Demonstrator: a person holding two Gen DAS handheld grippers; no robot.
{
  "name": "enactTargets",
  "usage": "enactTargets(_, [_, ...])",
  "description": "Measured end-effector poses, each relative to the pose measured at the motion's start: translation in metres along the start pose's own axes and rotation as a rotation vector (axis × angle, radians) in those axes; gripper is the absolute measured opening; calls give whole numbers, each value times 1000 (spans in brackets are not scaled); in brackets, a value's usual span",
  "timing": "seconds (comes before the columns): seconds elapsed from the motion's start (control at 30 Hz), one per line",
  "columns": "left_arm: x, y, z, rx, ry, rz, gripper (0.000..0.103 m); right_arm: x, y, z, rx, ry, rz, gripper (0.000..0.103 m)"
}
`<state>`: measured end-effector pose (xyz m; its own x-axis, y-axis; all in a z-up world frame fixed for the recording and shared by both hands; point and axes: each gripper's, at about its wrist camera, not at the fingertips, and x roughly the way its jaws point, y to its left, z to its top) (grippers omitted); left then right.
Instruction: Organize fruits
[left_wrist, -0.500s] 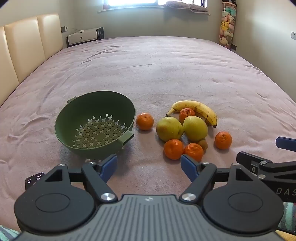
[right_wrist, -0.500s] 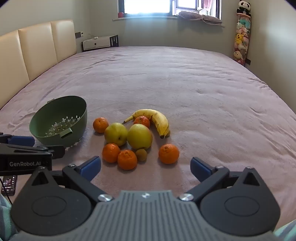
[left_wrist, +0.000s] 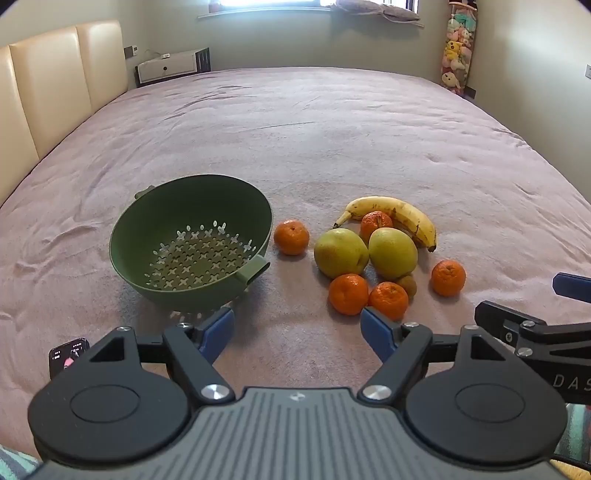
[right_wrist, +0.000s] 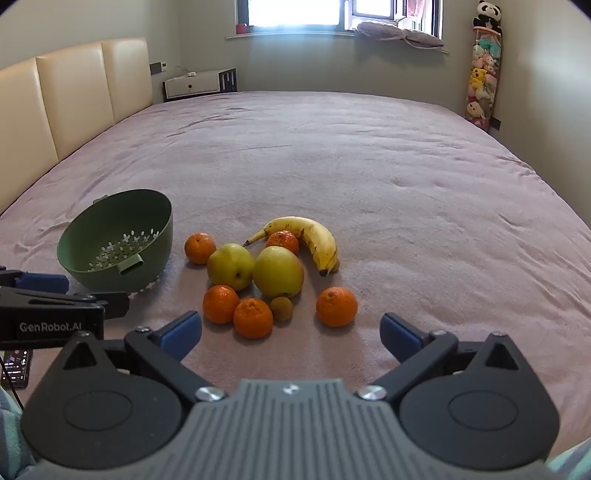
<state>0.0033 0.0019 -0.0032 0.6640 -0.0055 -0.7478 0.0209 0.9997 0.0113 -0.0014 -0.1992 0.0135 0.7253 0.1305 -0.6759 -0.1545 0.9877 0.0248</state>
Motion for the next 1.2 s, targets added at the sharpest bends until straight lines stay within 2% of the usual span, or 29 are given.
enactTargets(1.2, [4,5,0,-26,27,4,91,5,0,-2,1,12,-5,99])
